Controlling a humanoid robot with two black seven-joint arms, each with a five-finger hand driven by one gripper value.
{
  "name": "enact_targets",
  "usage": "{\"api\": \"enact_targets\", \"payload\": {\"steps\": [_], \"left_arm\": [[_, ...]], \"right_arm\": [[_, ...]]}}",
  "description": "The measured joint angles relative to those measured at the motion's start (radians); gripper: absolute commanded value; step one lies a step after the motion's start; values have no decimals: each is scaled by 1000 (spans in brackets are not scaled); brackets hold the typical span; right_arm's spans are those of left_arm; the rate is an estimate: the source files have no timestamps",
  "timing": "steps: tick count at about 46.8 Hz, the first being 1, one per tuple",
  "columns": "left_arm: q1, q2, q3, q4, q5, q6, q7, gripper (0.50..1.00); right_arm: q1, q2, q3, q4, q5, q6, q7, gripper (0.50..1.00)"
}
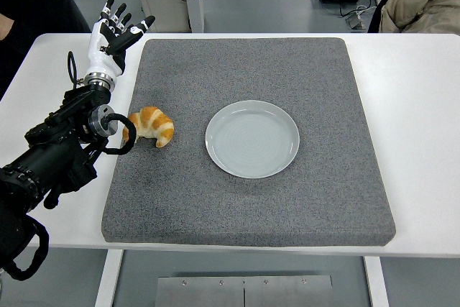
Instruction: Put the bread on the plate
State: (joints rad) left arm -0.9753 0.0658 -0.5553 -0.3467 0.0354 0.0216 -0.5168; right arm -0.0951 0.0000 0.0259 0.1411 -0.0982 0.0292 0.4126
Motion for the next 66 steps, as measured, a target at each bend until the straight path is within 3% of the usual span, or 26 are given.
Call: {"api": "enact_targets", "payload": {"steps": [25,36,54,61,66], "left_arm": [[-2,5,0,-12,0,-3,-2,971],[2,53,0,-53,1,-31,-2,971],[20,223,115,-238,2,-40,16,969],[0,307,234,-297,23,-41,30,968],[-62,386,341,-359,62,-41,29,968]], "right_arm": [[0,0,0,0,0,0,0,1000],[0,0,0,0,0,0,0,1000],[0,0,0,0,0,0,0,1000],[0,0,0,0,0,0,0,1000],[0,0,0,0,0,0,0,1000]]}}
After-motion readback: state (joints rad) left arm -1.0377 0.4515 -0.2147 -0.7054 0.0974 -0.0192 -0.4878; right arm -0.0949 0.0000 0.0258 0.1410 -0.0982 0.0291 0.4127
